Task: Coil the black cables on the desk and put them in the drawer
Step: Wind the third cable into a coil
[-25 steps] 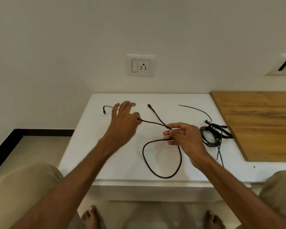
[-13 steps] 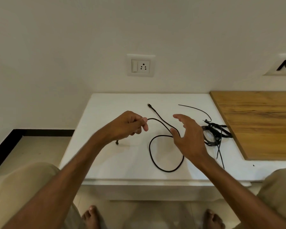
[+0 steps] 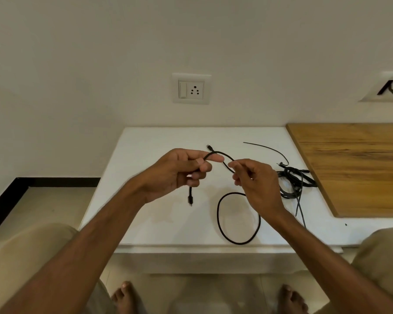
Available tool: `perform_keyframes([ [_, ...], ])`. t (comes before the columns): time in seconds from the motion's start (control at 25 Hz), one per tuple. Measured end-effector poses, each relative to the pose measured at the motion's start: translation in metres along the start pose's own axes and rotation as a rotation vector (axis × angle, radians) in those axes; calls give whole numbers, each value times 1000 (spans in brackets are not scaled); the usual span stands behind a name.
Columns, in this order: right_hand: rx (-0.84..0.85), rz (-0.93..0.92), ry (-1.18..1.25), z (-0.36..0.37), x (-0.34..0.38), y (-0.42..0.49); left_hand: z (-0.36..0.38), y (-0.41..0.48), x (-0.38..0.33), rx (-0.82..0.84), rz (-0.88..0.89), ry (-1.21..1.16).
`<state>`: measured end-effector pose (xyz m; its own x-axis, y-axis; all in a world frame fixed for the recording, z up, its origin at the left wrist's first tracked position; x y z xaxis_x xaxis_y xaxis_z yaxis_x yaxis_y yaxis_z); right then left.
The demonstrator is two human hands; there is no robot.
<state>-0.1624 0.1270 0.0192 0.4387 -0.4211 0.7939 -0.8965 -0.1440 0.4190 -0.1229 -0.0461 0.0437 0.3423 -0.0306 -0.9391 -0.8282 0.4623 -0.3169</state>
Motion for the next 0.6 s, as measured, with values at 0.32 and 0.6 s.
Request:
perform_keyframes([
  [0.32,11,63,-54,0,-16,0,-3,-1,-10,-61,113,-230],
  [0.6,343,-114,-159,41,8,-10,1,0,-17,-28,221,-277],
])
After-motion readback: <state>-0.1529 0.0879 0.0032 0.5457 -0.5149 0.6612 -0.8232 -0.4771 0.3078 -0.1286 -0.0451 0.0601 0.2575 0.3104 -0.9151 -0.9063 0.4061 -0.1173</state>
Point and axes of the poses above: each hand's wrist, its own y-axis towards the middle knuckle, its own z-axis out of the palm, x = y × z, the point moved 10 cm from there along y, towards the middle knuckle, and after that the axes turned 12 degrees about -z, right-handed, at the moved point
